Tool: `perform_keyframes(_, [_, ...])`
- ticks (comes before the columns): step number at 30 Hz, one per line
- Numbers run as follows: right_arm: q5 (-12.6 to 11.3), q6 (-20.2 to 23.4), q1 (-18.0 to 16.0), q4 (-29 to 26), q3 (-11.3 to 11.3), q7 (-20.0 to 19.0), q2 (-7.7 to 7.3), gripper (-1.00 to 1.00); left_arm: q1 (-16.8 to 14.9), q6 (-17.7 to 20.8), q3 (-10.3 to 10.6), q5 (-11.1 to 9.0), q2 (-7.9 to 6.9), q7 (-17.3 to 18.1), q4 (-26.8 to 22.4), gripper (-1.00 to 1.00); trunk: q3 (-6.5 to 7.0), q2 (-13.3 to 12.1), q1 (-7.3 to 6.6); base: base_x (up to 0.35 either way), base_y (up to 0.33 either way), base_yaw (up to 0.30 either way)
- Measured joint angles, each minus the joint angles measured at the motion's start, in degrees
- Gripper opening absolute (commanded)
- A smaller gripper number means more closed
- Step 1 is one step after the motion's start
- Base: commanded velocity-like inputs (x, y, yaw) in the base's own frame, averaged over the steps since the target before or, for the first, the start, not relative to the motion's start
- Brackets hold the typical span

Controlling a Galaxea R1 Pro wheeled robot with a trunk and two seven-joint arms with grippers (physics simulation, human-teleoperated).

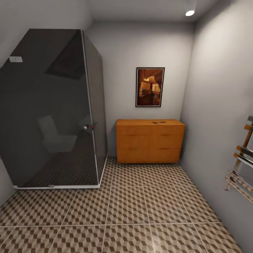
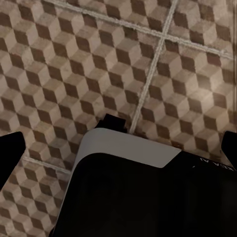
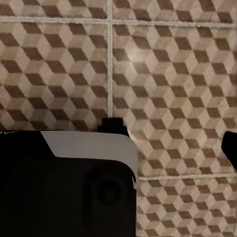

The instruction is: Take the four mousetraps from the cabinet in the bathroom and place them on the bathroom floor. Make sure all four end up on the same floor surface, and ensure that at least two of them are either under or directly next to the same bathroom sink.

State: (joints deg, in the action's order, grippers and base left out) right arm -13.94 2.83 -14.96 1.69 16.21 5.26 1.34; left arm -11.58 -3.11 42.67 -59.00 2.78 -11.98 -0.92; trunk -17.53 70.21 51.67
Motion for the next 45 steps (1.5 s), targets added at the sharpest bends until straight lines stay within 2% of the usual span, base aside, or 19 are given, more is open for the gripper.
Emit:
perform_keyframes(11, [-0.01, -0.13, 0.01, -0.01, 0.00, -0.04, 0.12, 1.00, -0.01, 0.05, 0.05, 0.06, 0.03, 0.01, -0.01, 1.00, 0.05, 0.00, 0.00, 0.324, 0.000, -0.034])
perform_keyframes(29, [-0.01, -0.04, 0.01, -0.01, 0.00, -0.07, 0.26, 1.00, -0.01, -0.03, 0.03, 0.06, 0.03, 0.01, -0.01, 1.00, 0.55, 0.00, 0.00, 0.325, 0.000, -0.208])
perform_keyframes(45, [-0.01, -0.04, 0.00, 0.00, 0.00, -0.05, 0.21, 1.00, 0.00, -0.17, 0.00, 0.05, -0.01, 0.00, -0.01, 1.00, 0.62, 0.00, 0.00, 0.324, 0.000, -0.025])
